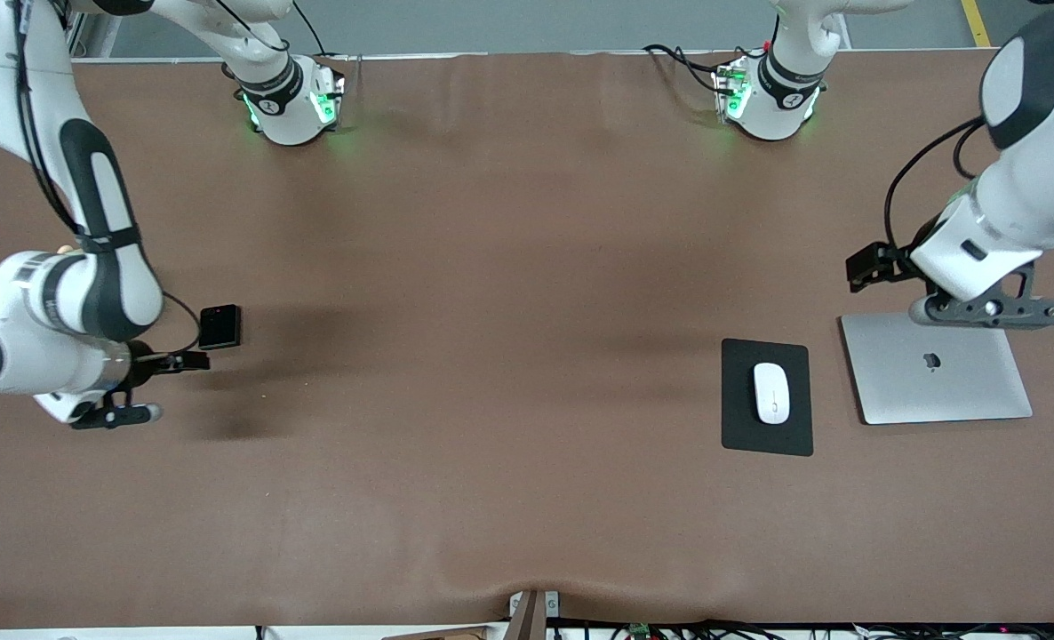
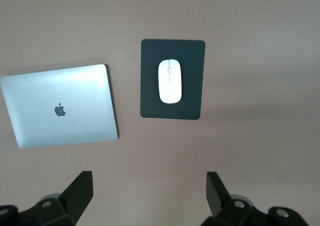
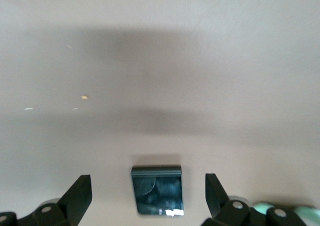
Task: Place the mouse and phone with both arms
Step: 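Open the left gripper and lift away while the right gripper releases the phone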
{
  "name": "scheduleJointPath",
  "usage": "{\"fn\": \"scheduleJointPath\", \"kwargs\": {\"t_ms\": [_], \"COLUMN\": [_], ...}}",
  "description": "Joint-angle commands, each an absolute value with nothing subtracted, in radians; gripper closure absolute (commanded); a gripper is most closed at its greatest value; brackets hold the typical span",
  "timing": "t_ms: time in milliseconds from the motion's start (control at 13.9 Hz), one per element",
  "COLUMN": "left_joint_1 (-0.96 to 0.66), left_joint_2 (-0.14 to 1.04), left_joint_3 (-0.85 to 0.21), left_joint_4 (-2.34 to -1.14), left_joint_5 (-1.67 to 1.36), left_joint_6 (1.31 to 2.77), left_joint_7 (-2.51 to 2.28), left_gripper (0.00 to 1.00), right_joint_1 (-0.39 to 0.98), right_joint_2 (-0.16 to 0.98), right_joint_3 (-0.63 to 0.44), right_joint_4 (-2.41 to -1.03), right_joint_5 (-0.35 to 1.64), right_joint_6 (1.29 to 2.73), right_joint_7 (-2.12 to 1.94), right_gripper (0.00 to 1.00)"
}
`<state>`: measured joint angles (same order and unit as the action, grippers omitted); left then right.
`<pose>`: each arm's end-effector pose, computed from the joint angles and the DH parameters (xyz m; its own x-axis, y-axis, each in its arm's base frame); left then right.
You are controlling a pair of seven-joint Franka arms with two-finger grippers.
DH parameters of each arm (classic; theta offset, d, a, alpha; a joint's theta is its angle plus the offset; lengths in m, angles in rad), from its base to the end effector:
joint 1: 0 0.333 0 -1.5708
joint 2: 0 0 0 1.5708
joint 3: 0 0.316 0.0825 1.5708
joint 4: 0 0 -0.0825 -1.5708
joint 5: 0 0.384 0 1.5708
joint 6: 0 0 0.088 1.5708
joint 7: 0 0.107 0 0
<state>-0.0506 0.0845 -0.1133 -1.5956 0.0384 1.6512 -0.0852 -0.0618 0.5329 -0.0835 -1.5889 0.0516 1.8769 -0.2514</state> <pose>0.5775 -0.0891 0.5719 0.9963 -0.0815 -0.0258 -0.0823 -0.9961 -0.0309 0.6560 -0.0854 0.3083 0.9679 0.0955 -0.2325 0.0834 -0.9946 -0.0614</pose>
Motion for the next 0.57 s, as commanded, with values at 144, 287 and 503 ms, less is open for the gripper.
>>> {"fn": "scheduleJointPath", "kwargs": {"t_ms": [144,287,503], "left_joint_1": [-0.037,-0.037,-0.032], "left_joint_2": [0.012,0.012,0.009], "left_joint_3": [-0.118,-0.118,-0.106], "left_joint_4": [-1.629,-1.618,-1.602], "left_joint_5": [-0.002,-0.014,-0.026], "left_joint_6": [1.548,1.549,1.545], "left_joint_7": [-0.023,-0.025,-0.026], "left_gripper": [0.00,0.00,0.00], "right_joint_1": [-0.080,-0.080,-0.078], "right_joint_2": [0.563,0.532,0.470], "right_joint_3": [-0.084,-0.084,-0.084], "right_joint_4": [-1.238,-1.159,-1.086], "right_joint_5": [0.038,0.040,0.038], "right_joint_6": [1.687,1.646,1.518], "right_joint_7": [-0.255,-0.252,-0.247], "right_gripper": [0.00,0.00,0.00]}}
